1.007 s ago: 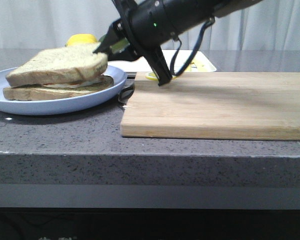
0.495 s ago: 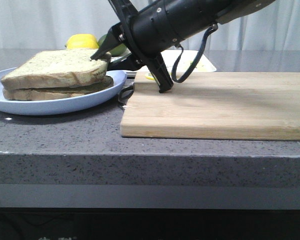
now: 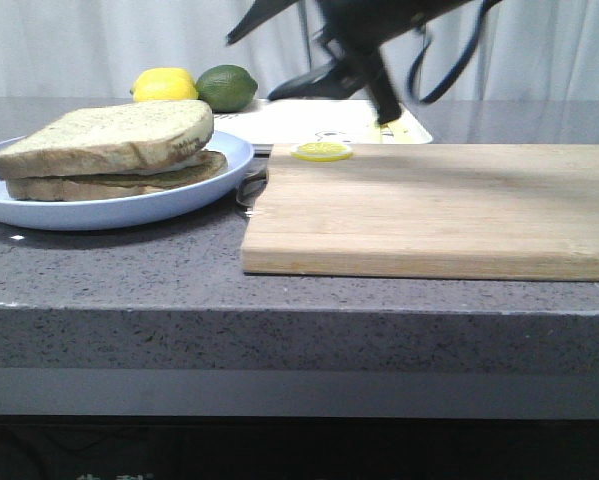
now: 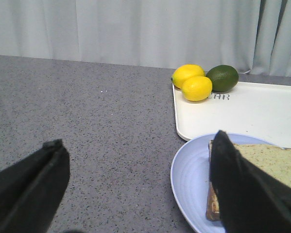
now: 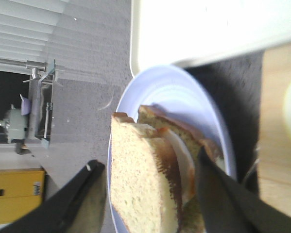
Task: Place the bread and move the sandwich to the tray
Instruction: 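Raise the right gripper away from the sandwich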
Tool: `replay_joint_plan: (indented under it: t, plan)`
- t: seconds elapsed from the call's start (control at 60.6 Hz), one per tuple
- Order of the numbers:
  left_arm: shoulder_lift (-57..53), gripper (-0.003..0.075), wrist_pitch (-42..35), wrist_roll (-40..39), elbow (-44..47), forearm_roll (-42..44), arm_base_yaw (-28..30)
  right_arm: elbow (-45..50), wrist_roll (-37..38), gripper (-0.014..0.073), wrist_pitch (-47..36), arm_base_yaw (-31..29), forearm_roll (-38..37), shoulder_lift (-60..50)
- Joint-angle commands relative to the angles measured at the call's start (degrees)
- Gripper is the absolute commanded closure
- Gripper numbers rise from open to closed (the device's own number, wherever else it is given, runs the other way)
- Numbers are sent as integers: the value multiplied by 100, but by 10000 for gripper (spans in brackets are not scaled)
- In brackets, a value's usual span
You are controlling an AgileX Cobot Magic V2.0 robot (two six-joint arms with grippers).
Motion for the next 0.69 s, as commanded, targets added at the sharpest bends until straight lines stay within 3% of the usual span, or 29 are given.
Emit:
replay_joint_plan:
  t: [0.0,0.066,0.198,0.347,0.528,0.677]
  plan:
    - [36,134,-472,-44,-218,-13,-32,-137,-39,195,304,-230,-584,-688]
    - [36,134,-472,-44,-218,-13,-32,-137,-39,247,306,-319,-1420,-989]
    - [36,134,-472,-44,-218,-13,-32,-137,-34,433,388,-427,-3471,-1703]
    - [36,134,-472,-44,-218,-13,-32,-137,140,662,768,-611,-4908,-2273]
    - [36,134,-472,-44,-218,-13,-32,-137,1336,655,1326,-1115,-6804,-2923]
    - [36,134,-472,-44,-218,-13,-32,151,1950,655,1684,-1455,-7592,-3478]
